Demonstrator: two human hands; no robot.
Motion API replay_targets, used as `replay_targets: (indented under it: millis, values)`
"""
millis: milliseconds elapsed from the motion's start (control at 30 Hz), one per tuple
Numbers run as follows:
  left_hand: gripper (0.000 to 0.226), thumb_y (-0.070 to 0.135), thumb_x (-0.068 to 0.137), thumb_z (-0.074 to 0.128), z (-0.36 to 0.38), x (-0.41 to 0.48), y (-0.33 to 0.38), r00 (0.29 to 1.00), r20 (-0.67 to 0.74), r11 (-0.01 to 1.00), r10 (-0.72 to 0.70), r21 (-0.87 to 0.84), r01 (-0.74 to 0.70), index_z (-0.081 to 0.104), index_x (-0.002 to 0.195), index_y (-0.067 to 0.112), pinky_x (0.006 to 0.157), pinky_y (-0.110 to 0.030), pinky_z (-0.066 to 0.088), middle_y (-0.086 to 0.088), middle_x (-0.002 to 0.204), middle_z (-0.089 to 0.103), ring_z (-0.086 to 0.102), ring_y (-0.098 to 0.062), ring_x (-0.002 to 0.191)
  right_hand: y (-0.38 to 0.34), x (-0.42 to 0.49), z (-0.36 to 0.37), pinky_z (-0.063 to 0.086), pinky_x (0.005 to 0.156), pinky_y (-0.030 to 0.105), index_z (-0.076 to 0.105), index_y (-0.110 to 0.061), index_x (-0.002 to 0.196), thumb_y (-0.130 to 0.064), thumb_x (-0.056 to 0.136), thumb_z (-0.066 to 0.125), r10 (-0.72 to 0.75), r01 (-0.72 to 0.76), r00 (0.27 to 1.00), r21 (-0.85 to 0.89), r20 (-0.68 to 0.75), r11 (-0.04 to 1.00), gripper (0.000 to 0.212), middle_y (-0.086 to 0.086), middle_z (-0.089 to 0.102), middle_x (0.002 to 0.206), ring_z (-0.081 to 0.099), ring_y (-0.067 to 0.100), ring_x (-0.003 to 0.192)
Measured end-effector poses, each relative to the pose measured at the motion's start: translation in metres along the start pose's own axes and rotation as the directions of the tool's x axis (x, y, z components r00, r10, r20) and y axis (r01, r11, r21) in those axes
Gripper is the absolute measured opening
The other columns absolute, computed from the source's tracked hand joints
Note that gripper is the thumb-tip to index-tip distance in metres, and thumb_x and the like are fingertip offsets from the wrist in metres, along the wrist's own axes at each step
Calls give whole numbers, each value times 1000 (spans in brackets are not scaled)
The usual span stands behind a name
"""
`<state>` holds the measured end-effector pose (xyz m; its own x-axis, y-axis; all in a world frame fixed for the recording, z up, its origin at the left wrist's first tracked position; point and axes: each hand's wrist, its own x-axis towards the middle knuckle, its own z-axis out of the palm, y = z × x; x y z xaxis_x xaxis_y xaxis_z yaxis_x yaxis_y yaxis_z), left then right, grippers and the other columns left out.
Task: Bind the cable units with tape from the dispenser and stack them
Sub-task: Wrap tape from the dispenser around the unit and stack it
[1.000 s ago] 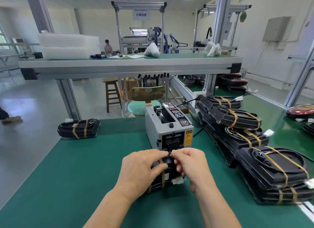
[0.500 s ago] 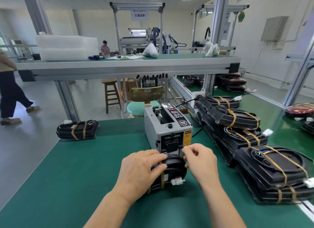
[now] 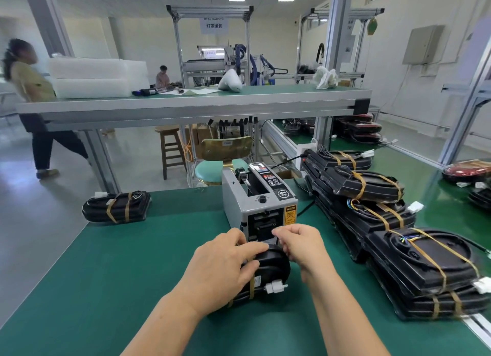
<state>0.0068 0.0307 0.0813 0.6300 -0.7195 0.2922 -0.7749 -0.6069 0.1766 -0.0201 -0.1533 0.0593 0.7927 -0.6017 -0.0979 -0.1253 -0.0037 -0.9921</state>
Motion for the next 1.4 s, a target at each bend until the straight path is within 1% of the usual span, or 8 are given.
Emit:
replay_targets:
  millis: [367, 467, 600, 700, 867, 1167, 1300, 1400]
  values:
    - [65, 48, 92, 47, -17, -11, -17, 977, 209, 999, -30, 38, 22, 10, 144, 60, 84, -28, 40, 11, 95, 42, 44, -13, 95, -10, 27, 26, 26, 33, 18, 64, -6, 66, -4, 86, 64, 205, -191, 975, 152, -82, 970, 20, 3, 52, 52, 33, 11, 40]
    - [66, 49, 78, 43, -19, -17, -18, 977, 203, 998, -65, 33, 60, 22, 140, 56, 86, -27, 39, 13, 96, 38, 42, -12, 97, -8, 26, 29, 27, 34, 19, 66, -5, 70, -4, 83, 65, 217, -194, 969, 178, -119, 965, 13, 3, 54, 54, 35, 11, 42]
    - [53, 53, 72, 46, -12, -14, -6, 992, 126, 997, -4, 78, -6, 40, 123, 41, 91, -32, 37, 15, 127, 35, 40, -13, 113, -10, 26, 35, 32, 38, 22, 66, -7, 62, -4, 77, 63, 240, -208, 952, 172, -192, 963, 15, -1, 55, 48, 40, 12, 41]
    - [48, 65, 72, 50, -2, -5, 8, 992, 125, 979, 16, 199, -41, 34, 102, 31, 86, -33, 34, 13, 114, 45, 46, -16, 103, -13, 24, 39, 31, 38, 22, 62, -8, 57, -6, 75, 63, 258, -217, 939, 191, -226, 957, 18, -4, 52, 43, 38, 13, 38]
    - [55, 44, 88, 50, 2, -2, 4, 991, 112, 971, 76, 218, -99, 28, 138, 43, 95, -34, 31, 8, 112, 49, 48, -19, 104, -12, 21, 31, 33, 38, 22, 61, -8, 60, -5, 78, 66, 285, -225, 941, 292, -183, 930, 19, 0, 54, 46, 40, 11, 38]
    - [44, 23, 76, 63, -21, -21, -14, 970, -244, 991, 14, -125, -46, 48, 117, 30, 80, -36, 42, 16, 102, 52, 46, -16, 89, -28, -21, 15, 31, 35, 15, 62, -10, 71, -5, 84, 70, 183, -182, 982, 522, 50, 833, 16, -3, 56, 51, 44, 5, 40]
    - [58, 14, 77, 69, -12, -30, -18, 942, -330, 949, -66, -313, -44, 39, 121, 38, 88, -12, 36, 24, 108, 50, 48, -6, 98, -41, -52, 17, 38, 41, 16, 67, -13, 69, -5, 82, 70, 97, -155, 986, 548, 133, 822, 16, -3, 61, 57, 52, 5, 47]
    - [61, 13, 75, 69, -2, -33, -14, 910, -408, 934, -80, -351, -75, 43, 121, 42, 91, -10, 36, 27, 115, 51, 52, -5, 102, -47, -67, 22, 41, 53, 20, 71, -15, 57, -5, 82, 69, 27, -92, 991, 510, 134, 855, 27, -4, 63, 59, 55, 4, 52]
